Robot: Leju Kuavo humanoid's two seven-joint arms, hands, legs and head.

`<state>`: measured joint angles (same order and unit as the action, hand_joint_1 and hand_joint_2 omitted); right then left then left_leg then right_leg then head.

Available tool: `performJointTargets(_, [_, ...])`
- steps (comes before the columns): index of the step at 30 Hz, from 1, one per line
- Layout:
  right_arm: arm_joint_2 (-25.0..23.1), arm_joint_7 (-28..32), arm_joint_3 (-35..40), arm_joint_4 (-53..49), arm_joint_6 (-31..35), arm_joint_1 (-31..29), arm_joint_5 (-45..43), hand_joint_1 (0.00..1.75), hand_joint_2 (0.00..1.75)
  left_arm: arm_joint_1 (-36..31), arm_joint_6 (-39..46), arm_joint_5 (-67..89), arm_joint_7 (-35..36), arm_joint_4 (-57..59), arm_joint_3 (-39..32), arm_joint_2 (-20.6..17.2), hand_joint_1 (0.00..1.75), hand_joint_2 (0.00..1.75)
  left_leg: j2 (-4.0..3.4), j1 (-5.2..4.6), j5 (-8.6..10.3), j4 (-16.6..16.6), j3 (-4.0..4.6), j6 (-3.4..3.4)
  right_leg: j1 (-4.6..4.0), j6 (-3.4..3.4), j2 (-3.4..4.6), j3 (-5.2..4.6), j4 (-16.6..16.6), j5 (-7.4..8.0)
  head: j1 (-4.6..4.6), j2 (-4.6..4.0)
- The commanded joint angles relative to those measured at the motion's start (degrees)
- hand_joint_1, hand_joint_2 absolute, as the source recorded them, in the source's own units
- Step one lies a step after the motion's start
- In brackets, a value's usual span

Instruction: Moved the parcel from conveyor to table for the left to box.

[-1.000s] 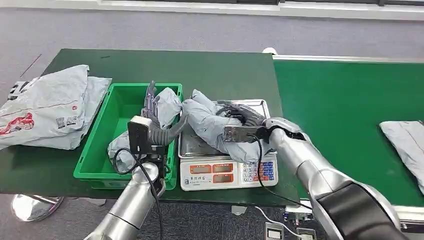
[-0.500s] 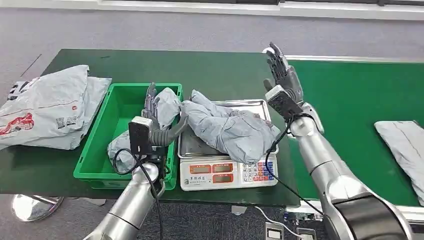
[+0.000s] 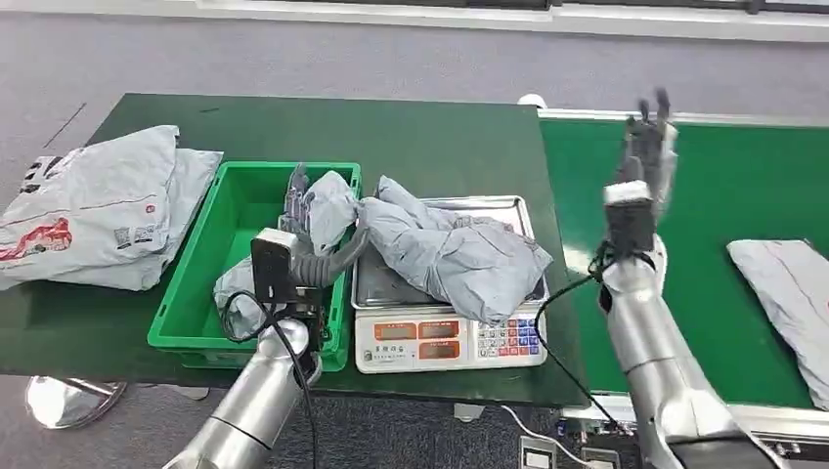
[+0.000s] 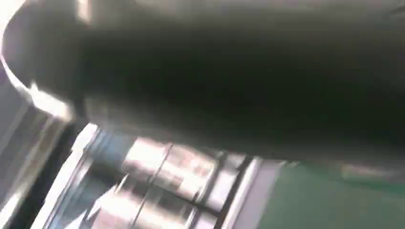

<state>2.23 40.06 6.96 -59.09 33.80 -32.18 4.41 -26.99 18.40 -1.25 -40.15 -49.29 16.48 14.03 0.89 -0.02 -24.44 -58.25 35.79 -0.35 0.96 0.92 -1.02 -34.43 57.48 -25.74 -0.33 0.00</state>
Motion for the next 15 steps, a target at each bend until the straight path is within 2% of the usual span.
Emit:
performJointTargets(1, [-0.2, -0.1, -16.1, -2.7, 4.8, 12.4, -2.5, 0.00, 1.75, -2.0, -5.1, -0.2, 0.2, 3.0, -1.7, -1.5, 0.00, 1.75, -0.05, 0.03, -0.09, 0.1, -0.22, -0.01, -0.04, -0.05, 0.06, 0.27, -0.2, -0.03, 0.00, 0.00])
performJointTargets(3, [-0.4, -0.1, -18.0, -0.9, 3.8, 13.6, -2.5, 0.00, 1.75, -2.5, -6.0, 0.8, 0.2, 3.5, -1.5, -1.5, 0.00, 1.75, -0.23, 0.03, -0.16, 0.1, -0.20, -0.05, -0.04, -0.04, 0.21, 0.16, -0.2, -0.02, 0.00, 0.00])
performJointTargets(5, [-0.6, -0.1, -19.6, 3.1, 1.1, 13.1, -2.3, 0.00, 1.75, -2.9, -6.3, 1.9, 0.2, 3.8, -1.4, -1.6, 0.00, 1.75, -0.28, 0.08, -0.19, 0.2, -0.52, -0.08, -0.10, -0.11, 0.23, 0.44, -0.4, -0.02, -0.02, 0.00])
performJointTargets(6, [-1.3, -0.1, -20.9, 4.8, 0.4, 12.8, -2.4, 0.00, 1.75, -3.2, -6.6, 2.3, 0.2, 4.3, -1.3, -1.6, 0.00, 1.75, -0.25, -0.01, -0.18, 0.1, -0.22, -0.01, 0.00, -0.04, 0.20, 0.15, -0.1, -0.02, -0.02, 0.00])
performJointTargets(7, [-1.8, -0.1, -21.5, 6.9, -1.9, 12.5, -3.3, 0.00, 1.75, -3.3, -6.7, 2.6, 0.2, 4.4, -1.2, -1.7, 0.00, 1.75, -0.27, 0.04, -0.20, 0.1, -0.32, -0.02, -0.06, -0.06, 0.21, 0.27, -0.2, -0.02, 0.00, 0.00])
performJointTargets(10, [-2.0, -0.1, -21.8, 7.3, -2.1, 12.4, -3.1, 0.00, 1.75, -3.3, -6.6, 2.8, 0.2, 4.3, -1.1, -1.8, 0.00, 1.75, -0.50, 0.05, -0.25, 0.1, -0.34, -0.03, -0.06, -0.05, 0.44, 0.23, -0.2, 0.01, -0.02, 0.00])
performJointTargets(11, [-2.7, -0.1, -21.1, 3.8, -2.4, 13.6, -2.0, 0.00, 1.75, -3.3, -7.3, 2.7, 0.2, 4.5, -1.2, -1.9, 0.00, 1.75, -0.53, -0.01, -0.23, 0.1, -0.29, -0.02, -0.01, -0.04, 0.45, 0.14, -0.1, 0.00, -0.02, 0.00])
performJointTargets(12, [-3.0, -0.1, -21.9, 8.0, -4.6, 12.1, -1.5, 0.00, 1.75, -3.7, -7.0, 3.4, 0.2, 4.3, -0.7, -2.0, 0.00, 1.75, -0.59, 0.02, -0.24, 0.2, -0.40, -0.05, -0.04, -0.08, 0.51, 0.24, -0.2, 0.01, 0.00, 0.00])
performJointTargets(15, [-3.0, -0.1, -22.3, 9.3, -4.7, 11.5, -0.7, 0.00, 1.75, -3.8, -6.8, 3.9, 0.2, 4.3, -0.4, -2.1, 0.00, 1.75, -0.54, 0.01, -0.22, 0.0, -0.19, -0.02, -0.03, -0.04, 0.45, 0.05, -0.1, 0.00, 0.00, 0.00])
